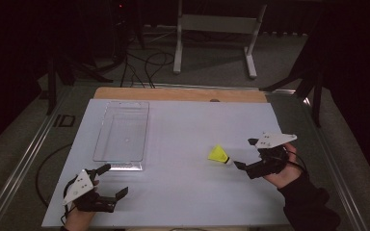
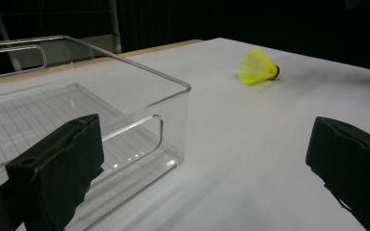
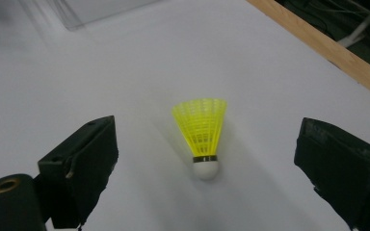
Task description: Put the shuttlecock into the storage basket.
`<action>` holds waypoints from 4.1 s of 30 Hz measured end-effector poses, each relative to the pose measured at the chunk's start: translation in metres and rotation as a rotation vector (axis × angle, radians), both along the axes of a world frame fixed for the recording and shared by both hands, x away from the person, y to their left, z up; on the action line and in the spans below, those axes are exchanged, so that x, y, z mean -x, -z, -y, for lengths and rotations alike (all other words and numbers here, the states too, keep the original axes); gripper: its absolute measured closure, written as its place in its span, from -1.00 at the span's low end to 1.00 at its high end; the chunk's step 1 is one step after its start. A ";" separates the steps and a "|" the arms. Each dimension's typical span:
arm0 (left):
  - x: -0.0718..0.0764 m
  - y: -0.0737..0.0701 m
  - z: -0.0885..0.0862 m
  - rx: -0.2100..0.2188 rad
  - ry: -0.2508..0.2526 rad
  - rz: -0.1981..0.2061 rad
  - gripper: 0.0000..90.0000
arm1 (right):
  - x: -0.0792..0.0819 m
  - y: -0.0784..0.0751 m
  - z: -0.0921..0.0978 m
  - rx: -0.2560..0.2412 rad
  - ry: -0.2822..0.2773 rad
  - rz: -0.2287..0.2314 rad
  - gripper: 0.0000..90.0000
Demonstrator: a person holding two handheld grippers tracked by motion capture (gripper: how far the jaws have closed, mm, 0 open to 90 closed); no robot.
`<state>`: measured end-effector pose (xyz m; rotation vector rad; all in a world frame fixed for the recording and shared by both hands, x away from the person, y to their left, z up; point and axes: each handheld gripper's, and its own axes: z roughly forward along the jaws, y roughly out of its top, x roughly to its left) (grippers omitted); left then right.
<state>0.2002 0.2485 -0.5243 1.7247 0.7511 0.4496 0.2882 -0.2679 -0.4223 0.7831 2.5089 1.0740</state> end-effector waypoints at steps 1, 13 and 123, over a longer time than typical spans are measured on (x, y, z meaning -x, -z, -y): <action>0.000 0.000 0.000 -0.001 0.002 0.001 -0.99 | -0.003 0.001 -0.001 0.010 -0.006 -0.015 -0.80; 0.000 0.000 0.001 -0.001 0.007 0.005 -0.99 | -0.017 0.011 -0.010 0.083 -0.035 -0.098 -0.80; -0.002 0.003 0.003 -0.021 0.029 -0.038 -0.99 | -0.069 0.077 -0.042 0.440 -0.211 -0.381 0.45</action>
